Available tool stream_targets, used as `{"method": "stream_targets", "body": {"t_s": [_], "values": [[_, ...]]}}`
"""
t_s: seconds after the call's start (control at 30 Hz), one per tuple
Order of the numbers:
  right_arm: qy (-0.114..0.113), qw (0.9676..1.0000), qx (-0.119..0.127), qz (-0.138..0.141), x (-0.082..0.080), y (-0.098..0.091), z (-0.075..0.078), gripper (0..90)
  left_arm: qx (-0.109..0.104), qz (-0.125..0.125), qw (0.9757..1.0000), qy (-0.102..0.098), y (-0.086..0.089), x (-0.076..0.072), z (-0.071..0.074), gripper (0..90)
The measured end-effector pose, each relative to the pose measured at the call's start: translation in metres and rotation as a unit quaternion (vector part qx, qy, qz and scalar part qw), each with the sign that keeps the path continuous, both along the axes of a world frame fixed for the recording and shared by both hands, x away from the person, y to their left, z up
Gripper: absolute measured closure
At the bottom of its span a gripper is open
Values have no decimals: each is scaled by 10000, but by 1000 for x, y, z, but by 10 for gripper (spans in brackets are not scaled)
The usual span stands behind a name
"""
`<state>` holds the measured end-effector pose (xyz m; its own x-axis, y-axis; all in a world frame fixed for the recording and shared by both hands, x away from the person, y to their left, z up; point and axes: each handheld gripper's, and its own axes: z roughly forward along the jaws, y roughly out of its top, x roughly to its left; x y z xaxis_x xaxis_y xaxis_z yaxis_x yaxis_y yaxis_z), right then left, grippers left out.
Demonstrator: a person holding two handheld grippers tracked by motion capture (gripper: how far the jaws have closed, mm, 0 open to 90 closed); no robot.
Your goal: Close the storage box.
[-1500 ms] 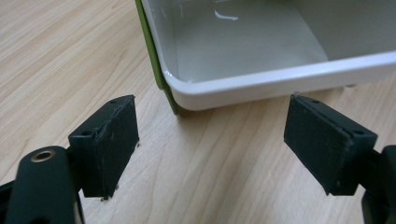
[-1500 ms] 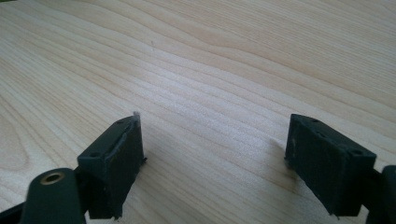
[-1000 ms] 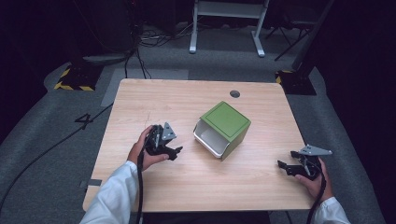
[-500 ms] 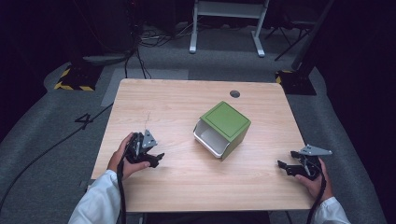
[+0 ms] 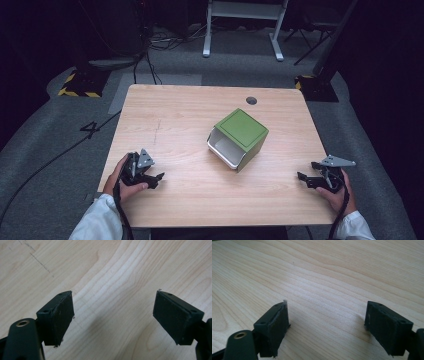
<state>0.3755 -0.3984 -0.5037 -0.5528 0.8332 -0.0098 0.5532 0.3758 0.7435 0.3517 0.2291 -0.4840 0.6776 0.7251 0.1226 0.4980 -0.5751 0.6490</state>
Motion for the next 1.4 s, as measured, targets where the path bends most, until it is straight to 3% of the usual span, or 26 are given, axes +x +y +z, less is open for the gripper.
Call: {"method": "stream_targets", "body": {"t_s": [0.37,0.47,0.5,0.53,0.73,1.4], "values": [[-1,10000,-3,2,0,0,0,194,-295,213,9992,185,16,-5,-14,174],[0,10000,-1,1,0,0,0,194,-458,261,9985,170,22,-7,-17,173],[0,10000,-1,2,0,0,0,194,-638,322,9972,213,25,-7,-20,172],[0,10000,-1,2,0,0,0,194,-665,381,9968,235,26,-7,-20,172],[4,10000,3,5,0,0,0,195,-679,583,9957,230,28,-11,-20,168],[-5,10000,4,21,0,0,0,195,-685,588,9956,241,28,-11,-21,163]]}}
